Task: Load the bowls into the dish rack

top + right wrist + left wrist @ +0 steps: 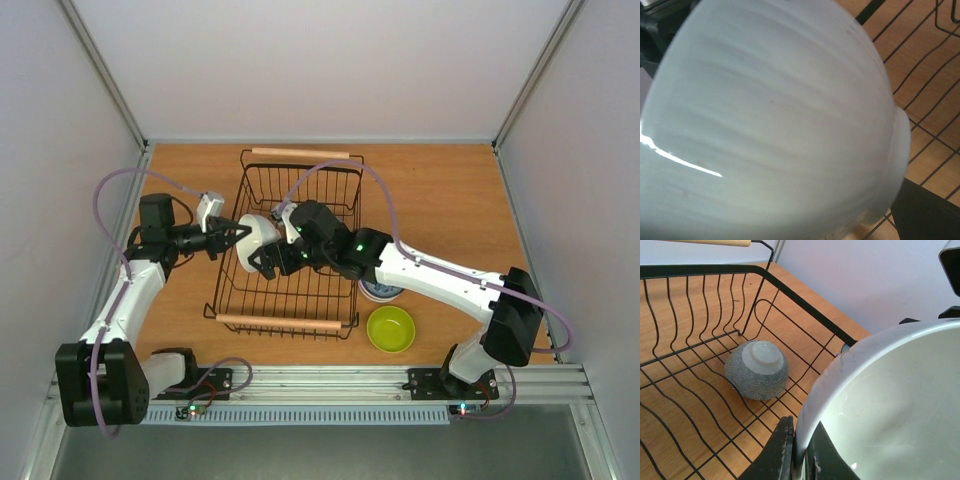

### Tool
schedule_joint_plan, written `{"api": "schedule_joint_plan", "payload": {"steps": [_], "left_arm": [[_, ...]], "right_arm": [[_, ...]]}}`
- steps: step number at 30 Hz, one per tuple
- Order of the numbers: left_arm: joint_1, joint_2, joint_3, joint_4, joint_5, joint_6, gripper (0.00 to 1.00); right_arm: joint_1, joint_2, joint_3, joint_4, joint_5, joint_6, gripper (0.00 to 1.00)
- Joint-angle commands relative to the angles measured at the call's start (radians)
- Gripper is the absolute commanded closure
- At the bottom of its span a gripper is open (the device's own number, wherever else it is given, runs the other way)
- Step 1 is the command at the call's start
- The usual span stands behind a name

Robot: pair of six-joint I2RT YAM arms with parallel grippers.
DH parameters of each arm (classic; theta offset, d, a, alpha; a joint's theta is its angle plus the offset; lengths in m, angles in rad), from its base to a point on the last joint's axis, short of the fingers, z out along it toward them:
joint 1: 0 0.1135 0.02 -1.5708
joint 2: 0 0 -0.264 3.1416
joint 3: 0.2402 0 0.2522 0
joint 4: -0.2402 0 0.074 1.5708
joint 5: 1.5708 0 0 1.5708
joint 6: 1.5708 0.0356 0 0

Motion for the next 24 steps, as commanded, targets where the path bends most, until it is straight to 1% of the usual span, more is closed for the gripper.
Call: {"api": "schedule_joint_plan", "payload": {"steps": [1, 3, 6, 7, 10, 11, 12, 13, 14, 15, 16, 17, 18, 19, 20, 22, 24], "left_arm": [[0.003, 0.005, 0.027, -0.027, 0.139, 0.048, 1.00], [0.003, 0.019, 0.041, -0.053, 0.157, 0.066, 1.00], [0.003, 0.033, 0.051, -0.076, 0.166, 0.089, 1.00], [0.003, 0.035, 0.053, -0.078, 0.162, 0.090, 1.00], [0.002, 0.033, 0.056, -0.085, 0.145, 0.091, 0.99], [0.004, 0.028, 0.056, -0.087, 0.137, 0.093, 1.00], [0.004, 0.022, 0.055, -0.086, 0.123, 0.094, 0.99], [0.004, 0.014, 0.054, -0.081, 0.103, 0.094, 1.00], [0.004, 0.005, 0.048, -0.067, 0.077, 0.090, 0.99], [0.004, -0.006, 0.041, -0.041, 0.037, 0.072, 0.89], [0.004, -0.017, 0.032, -0.014, -0.007, 0.053, 0.74], [0.003, -0.029, 0.026, 0.006, -0.053, 0.029, 0.56], [0.003, -0.043, 0.018, 0.027, -0.099, 0.007, 0.46], [0.004, -0.056, 0.010, 0.052, -0.143, -0.007, 0.41], [0.003, -0.072, 0.002, 0.079, -0.193, -0.025, 0.39], [0.004, -0.091, -0.008, 0.110, -0.291, -0.059, 0.37], [0.003, -0.087, 0.001, 0.115, -0.412, -0.079, 0.37]], "right_arm": [[-0.002, -0.041, -0.032, 0.086, 0.022, 0.008, 0.05], [-0.002, -0.053, -0.048, 0.112, 0.009, 0.005, 0.12], [-0.002, -0.063, -0.066, 0.141, -0.013, -0.005, 0.31], [-0.002, -0.061, -0.064, 0.139, -0.018, -0.008, 0.38], [-0.002, -0.059, -0.064, 0.137, -0.022, -0.014, 0.65], [-0.002, -0.060, -0.064, 0.136, -0.021, -0.015, 0.76], [-0.002, -0.061, -0.064, 0.132, -0.017, -0.015, 0.93], [-0.002, -0.061, -0.061, 0.121, -0.009, -0.014, 0.98], [-0.001, -0.060, -0.055, 0.106, -0.003, -0.052, 0.99], [-0.002, -0.057, -0.040, 0.076, 0.013, -0.074, 0.99], [-0.002, -0.050, -0.018, 0.033, 0.043, -0.095, 0.99], [-0.002, -0.040, 0.014, -0.022, 0.079, -0.116, 0.99], [-0.001, -0.023, 0.050, -0.078, 0.119, -0.141, 0.99], [-0.002, -0.002, 0.089, -0.141, 0.180, -0.162, 0.99], [-0.002, 0.022, 0.130, -0.198, 0.226, -0.186, 0.99], [-0.002, 0.078, 0.205, -0.288, 0.303, -0.234, 0.99], [-0.002, 0.140, 0.272, -0.341, 0.367, -0.282, 0.99]]}}
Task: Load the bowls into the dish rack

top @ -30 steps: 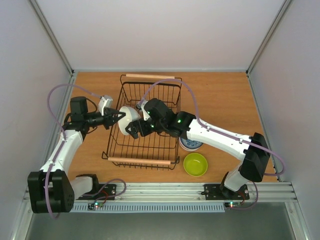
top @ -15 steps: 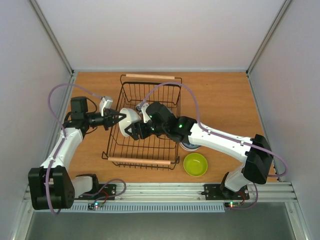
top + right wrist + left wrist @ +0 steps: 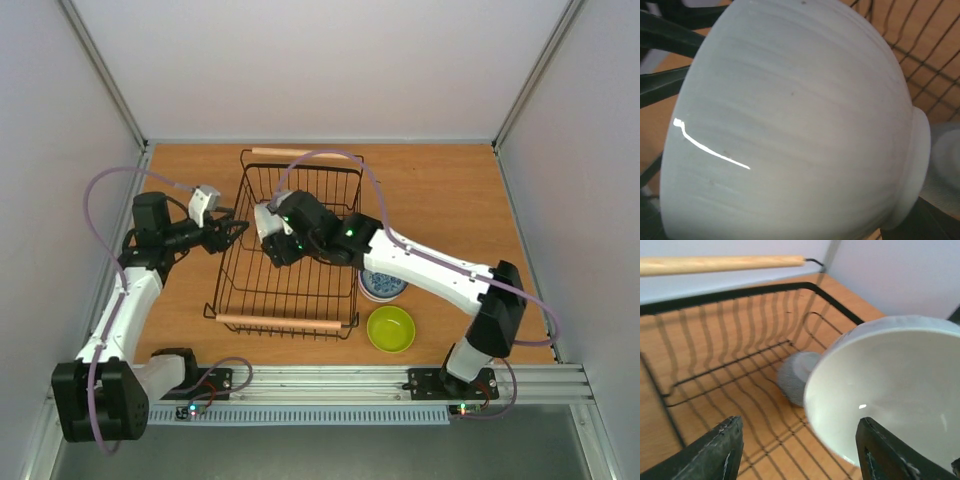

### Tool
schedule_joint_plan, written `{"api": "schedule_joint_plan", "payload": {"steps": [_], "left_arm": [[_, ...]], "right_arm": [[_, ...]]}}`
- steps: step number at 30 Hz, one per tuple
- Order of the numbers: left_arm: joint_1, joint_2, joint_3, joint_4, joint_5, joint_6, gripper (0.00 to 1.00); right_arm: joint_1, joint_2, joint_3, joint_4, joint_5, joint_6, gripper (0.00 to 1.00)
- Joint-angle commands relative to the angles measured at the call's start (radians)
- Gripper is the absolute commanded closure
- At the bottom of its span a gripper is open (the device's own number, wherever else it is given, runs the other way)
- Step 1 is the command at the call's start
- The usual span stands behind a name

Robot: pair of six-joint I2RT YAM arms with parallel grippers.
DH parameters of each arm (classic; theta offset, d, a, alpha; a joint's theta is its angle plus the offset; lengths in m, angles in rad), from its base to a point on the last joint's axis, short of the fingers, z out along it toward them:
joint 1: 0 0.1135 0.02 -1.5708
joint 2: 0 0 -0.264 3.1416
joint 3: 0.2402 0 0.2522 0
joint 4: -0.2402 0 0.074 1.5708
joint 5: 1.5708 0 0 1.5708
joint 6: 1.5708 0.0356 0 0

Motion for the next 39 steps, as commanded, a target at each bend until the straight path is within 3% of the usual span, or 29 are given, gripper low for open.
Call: {"api": "schedule_joint_plan", "payload": {"steps": [1, 6, 10, 19, 31, 36, 39], "left_arm": [[0.002, -0.021, -0.007, 0.116, -0.317, -0.086, 0.37], [0.002, -0.029, -0.013, 0.156, -0.695, -0.134, 0.38], [0.004, -0.033, -0.017, 0.176, -0.878, -0.153, 0.39], [0.005, -0.026, -0.024, 0.188, -0.830, -0.155, 0.39], [0.005, -0.016, -0.027, 0.195, -0.806, -0.160, 0.39], [0.005, -0.016, -0.028, 0.200, -0.817, -0.160, 0.39], [0.004, -0.013, -0.030, 0.202, -0.817, -0.160, 0.39]], "right_arm": [[-0.003, 0.116, 0.177, -0.168, 0.233, -0.163, 0.99], [-0.003, 0.349, 0.393, -0.266, 0.438, -0.307, 0.99], [-0.003, 0.519, 0.561, -0.305, 0.589, -0.397, 0.99], [-0.003, 0.759, 0.772, -0.338, 0.788, -0.531, 0.99], [-0.005, 0.928, 0.854, -0.325, 1.041, -0.677, 0.98], [-0.007, 0.942, 0.854, -0.343, 1.086, -0.693, 0.81], [-0.007, 0.940, 0.859, -0.385, 1.059, -0.680, 0.53]]}}
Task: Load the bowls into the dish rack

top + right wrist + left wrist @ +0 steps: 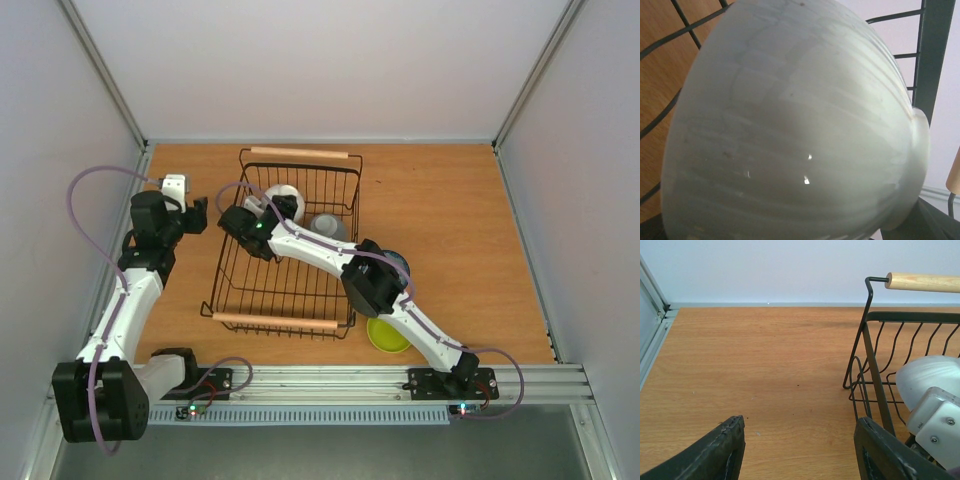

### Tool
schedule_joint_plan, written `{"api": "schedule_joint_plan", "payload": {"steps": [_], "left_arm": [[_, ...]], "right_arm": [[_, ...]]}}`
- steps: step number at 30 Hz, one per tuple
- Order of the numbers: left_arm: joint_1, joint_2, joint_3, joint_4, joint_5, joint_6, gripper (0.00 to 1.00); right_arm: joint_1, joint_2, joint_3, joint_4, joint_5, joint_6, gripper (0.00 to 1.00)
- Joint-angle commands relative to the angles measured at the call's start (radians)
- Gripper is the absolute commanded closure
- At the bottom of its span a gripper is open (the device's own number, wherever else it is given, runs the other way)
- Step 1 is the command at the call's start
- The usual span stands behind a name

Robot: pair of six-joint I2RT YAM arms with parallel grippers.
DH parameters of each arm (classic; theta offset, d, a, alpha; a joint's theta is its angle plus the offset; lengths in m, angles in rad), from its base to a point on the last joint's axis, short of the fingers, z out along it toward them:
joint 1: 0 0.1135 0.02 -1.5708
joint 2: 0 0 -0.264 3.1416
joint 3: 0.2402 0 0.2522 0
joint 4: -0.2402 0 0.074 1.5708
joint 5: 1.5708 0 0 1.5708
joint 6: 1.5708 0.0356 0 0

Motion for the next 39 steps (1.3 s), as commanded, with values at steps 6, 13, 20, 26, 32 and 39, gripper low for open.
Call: {"api": "schedule_joint_plan", "payload": {"steps": [6, 13, 20, 26, 32, 39], "left_arm": [[0.003, 0.001, -0.013, 0.071, -0.012, -0.010, 0.39], [0.003, 0.001, -0.015, 0.075, -0.012, -0.010, 0.39], [0.003, 0.003, -0.015, 0.077, -0.009, -0.010, 0.39], [0.003, 0.005, -0.015, 0.076, -0.002, -0.010, 0.39], [0.002, 0.005, -0.014, 0.071, 0.008, -0.011, 0.39], [0.002, -0.001, -0.012, 0.065, 0.012, -0.009, 0.38]], "right_arm": [[0.001, 0.012, 0.062, -0.142, -0.016, 0.027, 0.12], [0.001, -0.017, 0.062, -0.210, -0.137, 0.094, 0.01], [0.003, -0.073, 0.058, -0.245, -0.261, 0.132, 0.01], [0.009, -0.191, 0.001, -0.239, -0.348, 0.190, 0.01], [0.007, -0.381, -0.146, -0.142, -0.431, 0.224, 0.01], [-0.030, -0.644, -0.420, -0.028, -0.311, 0.373, 0.01]]}}
